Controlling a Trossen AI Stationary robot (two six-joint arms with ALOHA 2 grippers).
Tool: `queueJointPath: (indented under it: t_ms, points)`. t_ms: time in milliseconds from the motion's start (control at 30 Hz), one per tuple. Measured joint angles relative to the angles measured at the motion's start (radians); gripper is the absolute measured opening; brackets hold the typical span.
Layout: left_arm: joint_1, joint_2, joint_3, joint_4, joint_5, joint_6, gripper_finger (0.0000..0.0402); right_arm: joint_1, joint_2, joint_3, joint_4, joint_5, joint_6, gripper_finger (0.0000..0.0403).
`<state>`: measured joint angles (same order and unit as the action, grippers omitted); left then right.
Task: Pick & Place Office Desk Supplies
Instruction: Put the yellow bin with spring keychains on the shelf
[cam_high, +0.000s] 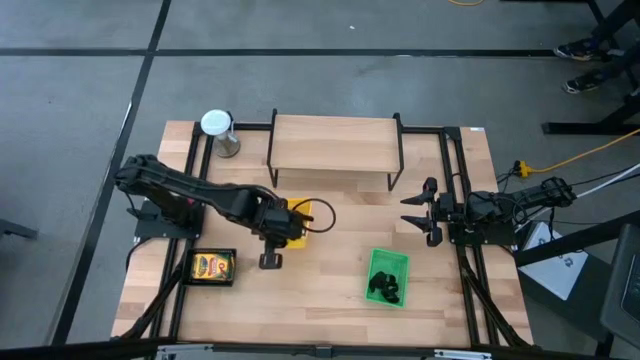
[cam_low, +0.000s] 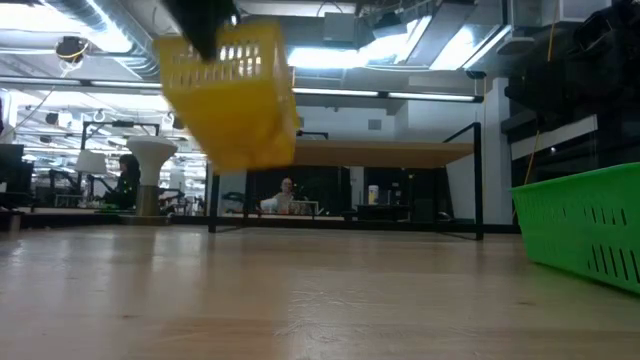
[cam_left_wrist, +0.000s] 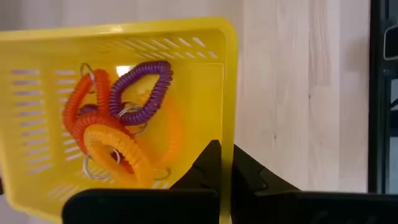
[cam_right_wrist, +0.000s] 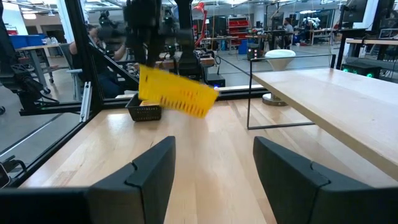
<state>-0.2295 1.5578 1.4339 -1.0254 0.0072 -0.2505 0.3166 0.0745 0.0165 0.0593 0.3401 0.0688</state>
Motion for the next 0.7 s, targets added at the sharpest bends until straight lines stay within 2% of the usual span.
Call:
queueJointPath:
  t_ms: [133, 333, 700]
  points:
    - [0.009, 0.000, 0.117, -0.134, -0.045, -0.015, 0.0004, 0.000, 0.000, 0.000, 0.000, 0.000, 0.000, 0.0219]
    - [0.037, 0.000, 0.239, -0.242, -0.075, 0.007, 0.0004, 0.000, 0.000, 0.000, 0.000, 0.000, 0.000, 0.0219]
    - [0.160, 0.000, 0.300, -0.270, -0.086, 0.131, 0.0003, 0.000, 0.000, 0.000, 0.000, 0.000, 0.000, 0.0219]
